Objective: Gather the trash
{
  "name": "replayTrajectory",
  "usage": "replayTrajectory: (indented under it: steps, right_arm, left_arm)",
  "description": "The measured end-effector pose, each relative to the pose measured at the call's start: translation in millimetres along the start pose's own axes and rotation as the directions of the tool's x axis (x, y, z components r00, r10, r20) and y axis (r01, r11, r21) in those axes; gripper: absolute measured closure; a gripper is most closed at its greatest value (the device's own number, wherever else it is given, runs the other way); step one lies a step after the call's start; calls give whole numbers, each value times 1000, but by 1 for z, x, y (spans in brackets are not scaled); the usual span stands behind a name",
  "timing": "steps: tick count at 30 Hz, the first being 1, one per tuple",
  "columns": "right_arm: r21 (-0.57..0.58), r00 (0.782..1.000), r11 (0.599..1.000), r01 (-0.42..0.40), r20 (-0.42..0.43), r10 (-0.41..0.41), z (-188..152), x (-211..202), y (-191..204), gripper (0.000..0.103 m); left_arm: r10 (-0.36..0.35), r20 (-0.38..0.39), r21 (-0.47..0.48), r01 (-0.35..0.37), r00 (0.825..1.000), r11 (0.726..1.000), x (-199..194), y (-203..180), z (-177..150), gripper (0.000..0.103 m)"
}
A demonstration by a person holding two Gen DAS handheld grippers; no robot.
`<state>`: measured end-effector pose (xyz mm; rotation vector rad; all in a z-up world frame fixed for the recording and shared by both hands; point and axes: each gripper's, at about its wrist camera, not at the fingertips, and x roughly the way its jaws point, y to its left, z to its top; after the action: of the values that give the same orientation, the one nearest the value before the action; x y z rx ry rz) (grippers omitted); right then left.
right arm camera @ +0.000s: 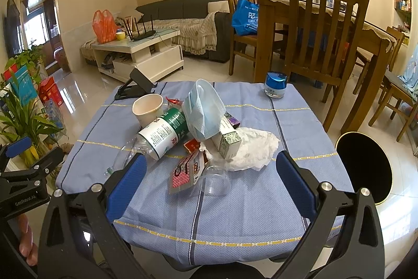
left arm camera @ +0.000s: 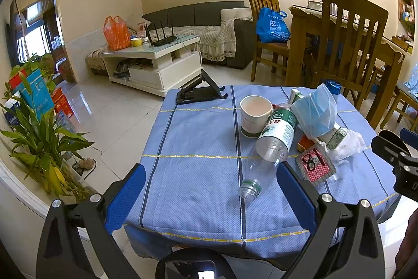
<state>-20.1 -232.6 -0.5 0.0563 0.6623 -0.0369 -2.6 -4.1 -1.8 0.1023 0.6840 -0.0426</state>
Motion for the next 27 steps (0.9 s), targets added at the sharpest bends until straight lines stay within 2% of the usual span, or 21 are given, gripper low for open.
replayTrajectory:
  steps: [27]
  right_arm:
    - [-13, 1000, 1000, 3, -16, -3, -2, 5, 3, 5]
  left_arm:
    - [1, 1, -2, -1, 1000, 1000, 1, 0, 0, 6]
